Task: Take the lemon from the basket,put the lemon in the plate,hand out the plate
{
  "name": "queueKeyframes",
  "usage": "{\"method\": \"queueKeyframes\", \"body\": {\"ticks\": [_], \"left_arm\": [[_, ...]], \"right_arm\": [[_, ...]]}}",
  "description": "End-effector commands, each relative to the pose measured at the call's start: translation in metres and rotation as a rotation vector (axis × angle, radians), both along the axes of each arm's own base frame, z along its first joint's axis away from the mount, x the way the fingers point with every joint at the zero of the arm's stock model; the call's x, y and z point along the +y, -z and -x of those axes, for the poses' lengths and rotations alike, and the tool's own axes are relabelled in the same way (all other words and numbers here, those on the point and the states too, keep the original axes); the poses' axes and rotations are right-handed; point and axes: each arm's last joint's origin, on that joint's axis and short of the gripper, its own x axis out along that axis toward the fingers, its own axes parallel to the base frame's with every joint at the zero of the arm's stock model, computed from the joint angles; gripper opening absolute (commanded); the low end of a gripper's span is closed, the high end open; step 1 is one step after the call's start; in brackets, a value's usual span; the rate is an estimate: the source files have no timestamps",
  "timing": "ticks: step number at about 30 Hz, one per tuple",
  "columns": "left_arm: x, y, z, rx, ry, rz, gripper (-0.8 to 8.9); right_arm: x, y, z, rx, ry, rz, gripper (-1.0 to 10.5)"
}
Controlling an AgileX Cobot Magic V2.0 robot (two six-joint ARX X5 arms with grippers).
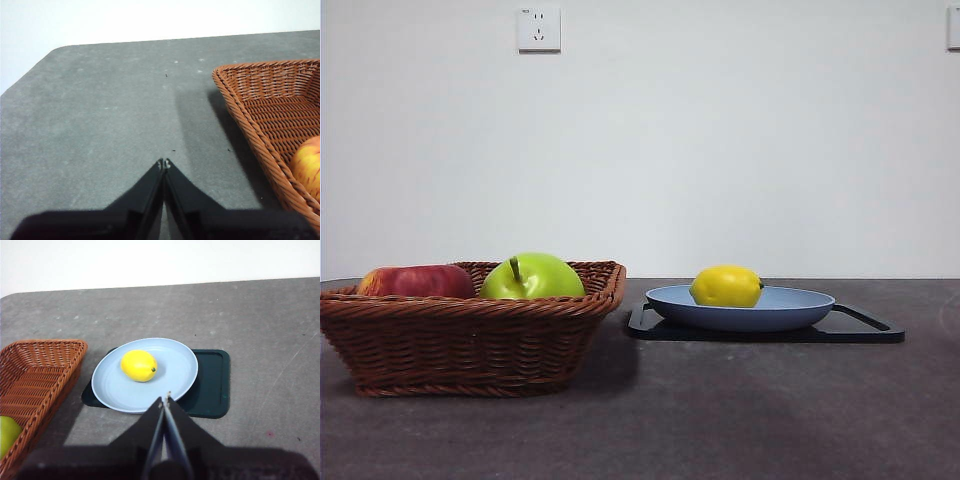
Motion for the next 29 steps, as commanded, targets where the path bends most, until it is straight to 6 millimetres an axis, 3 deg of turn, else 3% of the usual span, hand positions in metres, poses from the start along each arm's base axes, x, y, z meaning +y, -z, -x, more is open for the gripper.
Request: {"method": "queueKeyframes", "body": {"ticks": [1, 8, 13, 20, 29], "left_arm": [[0.000, 0.002, -0.001, -0.004, -0.001, -0.008, 0.08], [0.000, 0.002, -0.001, -0.004, -0.001, -0.008, 0.08], [0.000, 0.002, -0.001, -0.004, 0.000, -0.008, 0.08], [0.000, 0.002, -0.001, -0.004, 0.000, -0.008, 0.08], [0.000, 0.002, -0.001, -0.004, -0.001, -0.008, 0.08]], "right_arm": [[0.001, -0.004, 0.000, -0.021, -0.009, 0.019, 0.0], [-0.017, 0.001, 0.015, -0.143, 0.026, 0.115, 0.0], [-0.035, 0.037, 0.020, -0.209, 0.044, 0.066, 0.0], [-0.049, 0.083, 0.017, -0.172, 0.087, 0.053, 0.0], [-0.050, 0.112, 0.009, -0.144, 0.093, 0.048, 0.0]]}}
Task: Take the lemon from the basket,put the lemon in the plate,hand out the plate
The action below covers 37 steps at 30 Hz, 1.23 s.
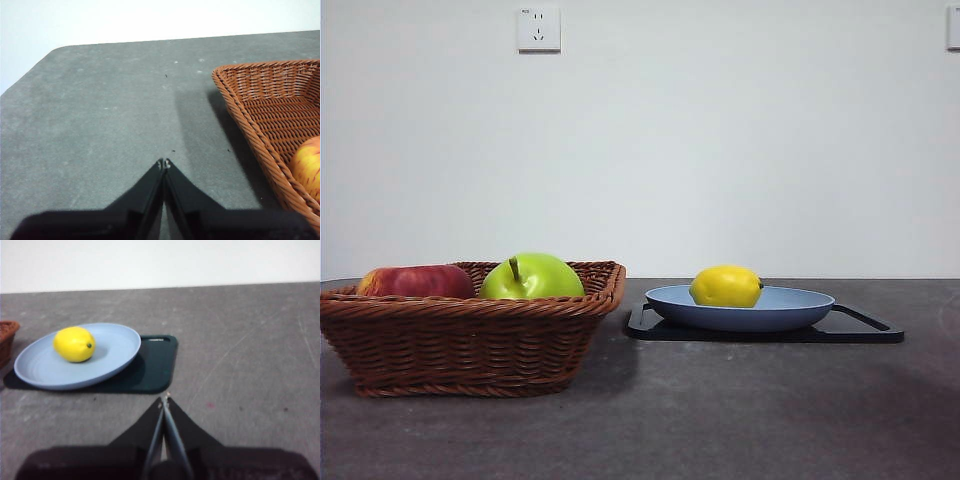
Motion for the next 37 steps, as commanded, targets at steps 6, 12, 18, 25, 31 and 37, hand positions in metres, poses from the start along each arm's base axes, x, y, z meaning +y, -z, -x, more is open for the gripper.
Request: {"method": "queueKeyframes", "body": {"ticks": [6, 12, 18, 25, 31, 37], "left_arm": [[0.0003, 0.0024, -0.0006, -0.004, -0.001, -0.008, 0.08], [0.0003, 0.0024, -0.0006, -0.004, -0.001, -0.008, 0.08], [0.0003, 0.0024, -0.0006, -0.004, -0.001, -0.008, 0.08], [0.0003, 0.0024, -0.0006, -0.004, -0.001, -0.008, 0.08], [0.0003, 0.0024, -0.0006, -0.004, -0.001, -0.008, 0.08], [0.0003, 0.0024, -0.0006, -0.004, -0.001, -0.008, 0.08]], "right_arm": [[0.0002, 0.0024, -0.0002, 0.003, 0.002, -0.014, 0.0], [0.0002, 0.0022, -0.0002, 0.003, 0.004, -0.019, 0.0], [0.0002, 0.0022, -0.0002, 0.003, 0.004, -0.019, 0.0], [0.0002, 0.0022, -0.0002, 0.003, 0.004, -0.019, 0.0], [0.0002, 0.0022, -0.0002, 0.003, 0.004, -0.019, 0.0], [0.0002, 0.0022, -0.0002, 0.003, 0.004, -0.019, 0.0]]}}
